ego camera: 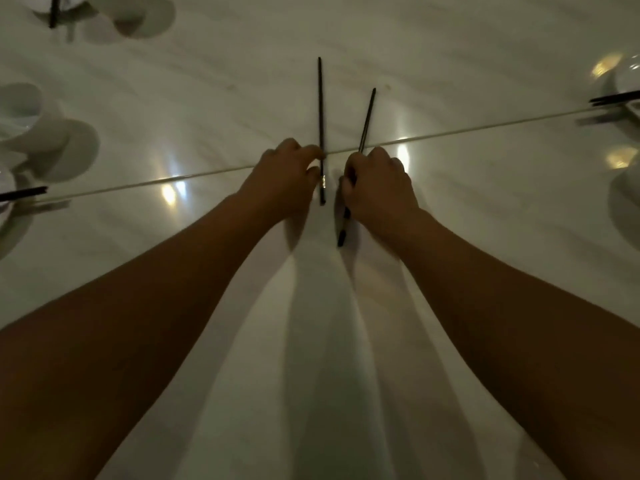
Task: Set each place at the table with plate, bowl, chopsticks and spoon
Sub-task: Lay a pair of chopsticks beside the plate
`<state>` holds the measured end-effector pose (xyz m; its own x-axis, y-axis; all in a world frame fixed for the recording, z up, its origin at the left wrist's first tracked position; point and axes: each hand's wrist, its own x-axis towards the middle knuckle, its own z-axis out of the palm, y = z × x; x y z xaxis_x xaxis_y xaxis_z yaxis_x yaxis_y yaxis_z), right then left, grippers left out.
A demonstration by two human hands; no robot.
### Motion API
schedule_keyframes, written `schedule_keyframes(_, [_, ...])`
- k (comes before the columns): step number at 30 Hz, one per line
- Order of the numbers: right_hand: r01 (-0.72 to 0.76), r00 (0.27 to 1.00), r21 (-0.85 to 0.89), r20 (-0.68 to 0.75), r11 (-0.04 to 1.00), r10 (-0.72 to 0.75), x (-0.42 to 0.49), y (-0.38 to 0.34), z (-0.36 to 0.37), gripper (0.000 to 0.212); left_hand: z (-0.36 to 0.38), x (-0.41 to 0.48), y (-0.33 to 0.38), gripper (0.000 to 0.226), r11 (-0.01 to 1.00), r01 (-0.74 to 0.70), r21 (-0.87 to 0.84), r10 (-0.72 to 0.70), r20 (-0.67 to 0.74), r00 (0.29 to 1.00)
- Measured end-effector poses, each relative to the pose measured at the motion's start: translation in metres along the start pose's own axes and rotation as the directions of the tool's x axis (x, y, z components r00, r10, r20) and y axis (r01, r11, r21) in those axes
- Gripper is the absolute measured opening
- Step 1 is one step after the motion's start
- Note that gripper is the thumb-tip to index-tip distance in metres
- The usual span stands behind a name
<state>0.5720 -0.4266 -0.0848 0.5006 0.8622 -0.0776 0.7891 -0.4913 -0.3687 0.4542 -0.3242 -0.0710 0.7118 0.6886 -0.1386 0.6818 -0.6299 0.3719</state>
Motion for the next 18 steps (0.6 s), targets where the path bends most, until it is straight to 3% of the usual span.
schedule_keyframes(6, [-0.102, 0.995, 0.127, 0.007, 0.987, 0.102, -0.005, 0.019, -0.011, 0.018, 0.011, 0.03, 0.017, 0.024, 0.979, 0.065, 0.194, -0.063, -0.012, 0.998])
schedule_keyframes(9, [-0.203, 0.978, 0.234, 0.085, 0.951, 0.188, -0.019, 0.022, -0.02, 0.027, 0.011, 0.014, 0.016, 0.019, 0.983, 0.103, 0.149, -0.099, -0.039, 0.994])
schedule_keyframes(13, [-0.352, 0.935, 0.411, 0.202, 0.841, 0.293, -0.054, 0.015, -0.027, 0.025, 0.006, -0.032, 0.012, 0.02, 0.953, 0.268, -0.142, -0.27, 0.004, 0.963])
schedule_keyframes(16, [-0.5, 0.865, 0.635, 0.338, 0.588, 0.37, -0.095, 0.006, -0.025, 0.012, 0.008, -0.085, 0.008, 0.03, 0.771, 0.413, -0.485, -0.396, 0.144, 0.907])
schedule_keyframes(18, [-0.555, 0.829, 0.704, 0.423, 0.444, 0.365, -0.127, -0.005, -0.022, 0.006, 0.006, -0.127, 0.008, 0.031, 0.653, 0.447, -0.611, -0.41, 0.211, 0.887])
